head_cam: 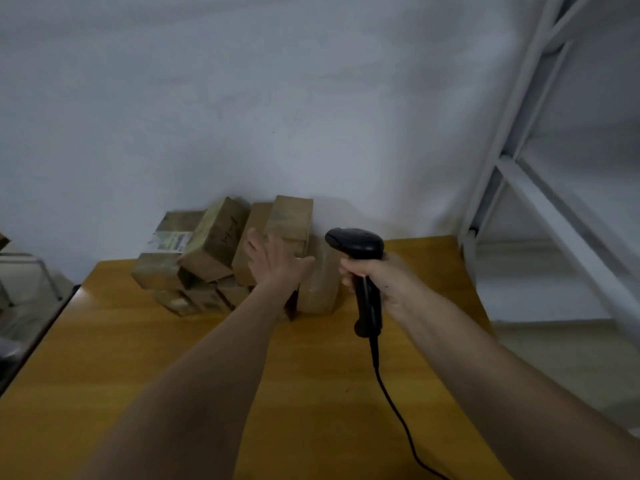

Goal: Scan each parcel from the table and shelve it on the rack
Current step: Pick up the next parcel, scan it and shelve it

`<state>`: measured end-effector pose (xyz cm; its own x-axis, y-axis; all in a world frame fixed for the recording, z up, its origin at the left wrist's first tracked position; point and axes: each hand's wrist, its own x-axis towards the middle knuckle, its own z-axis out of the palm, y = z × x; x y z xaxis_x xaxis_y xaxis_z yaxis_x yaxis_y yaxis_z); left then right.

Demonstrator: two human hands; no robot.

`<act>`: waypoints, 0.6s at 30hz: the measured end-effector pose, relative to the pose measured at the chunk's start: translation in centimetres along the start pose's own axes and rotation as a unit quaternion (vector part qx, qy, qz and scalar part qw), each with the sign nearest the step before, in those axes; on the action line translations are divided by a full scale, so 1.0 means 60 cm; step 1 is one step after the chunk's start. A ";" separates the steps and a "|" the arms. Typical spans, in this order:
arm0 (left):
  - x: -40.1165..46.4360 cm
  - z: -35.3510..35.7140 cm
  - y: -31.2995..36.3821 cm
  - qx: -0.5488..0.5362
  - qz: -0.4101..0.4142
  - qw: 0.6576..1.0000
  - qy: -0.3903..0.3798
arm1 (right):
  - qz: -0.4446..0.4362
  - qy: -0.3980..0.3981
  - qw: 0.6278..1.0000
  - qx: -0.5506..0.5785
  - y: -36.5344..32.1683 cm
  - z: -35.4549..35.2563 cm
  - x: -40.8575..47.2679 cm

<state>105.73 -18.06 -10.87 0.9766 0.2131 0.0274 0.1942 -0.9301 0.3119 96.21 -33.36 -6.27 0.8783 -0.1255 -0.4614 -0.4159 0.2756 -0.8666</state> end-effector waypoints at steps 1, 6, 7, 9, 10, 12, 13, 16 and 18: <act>0.016 0.007 -0.005 -0.016 -0.007 1.000 -0.006 | 0.002 0.008 1.000 -0.006 0.002 0.007 0.007; 0.080 0.040 -0.019 -0.078 -0.014 0.996 -0.035 | 0.009 0.053 0.998 -0.016 0.016 0.033 0.033; 0.087 0.046 -0.021 -0.087 -0.010 0.995 -0.036 | 0.009 0.058 0.998 -0.014 0.019 0.035 0.036; 0.098 0.055 -0.022 -0.101 -0.006 0.994 -0.036 | 0.012 0.066 0.998 -0.012 0.023 0.038 0.041; 0.102 0.059 -0.022 -0.110 -0.007 0.993 -0.035 | 0.014 0.071 0.997 -0.012 0.025 0.039 0.042; 0.108 0.063 -0.022 -0.128 -0.010 0.991 -0.033 | 0.019 0.084 0.996 -0.012 0.029 0.039 0.043; 0.109 0.064 -0.022 -0.136 -0.009 0.990 -0.034 | 0.019 0.089 0.996 -0.011 0.030 0.038 0.042; 0.106 0.060 -0.020 -0.166 -0.007 0.986 -0.029 | 0.019 0.099 0.995 0.003 0.028 0.035 0.036; 0.099 0.051 -0.014 -0.221 -0.016 0.975 -0.026 | 0.013 0.102 0.995 0.008 0.023 0.030 0.028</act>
<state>111.63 -16.94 -13.87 0.9762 0.2139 -0.0343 0.1779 -0.7013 0.6903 97.50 -31.49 -7.90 0.8000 -0.3087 -0.5144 -0.4327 0.2970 -0.8512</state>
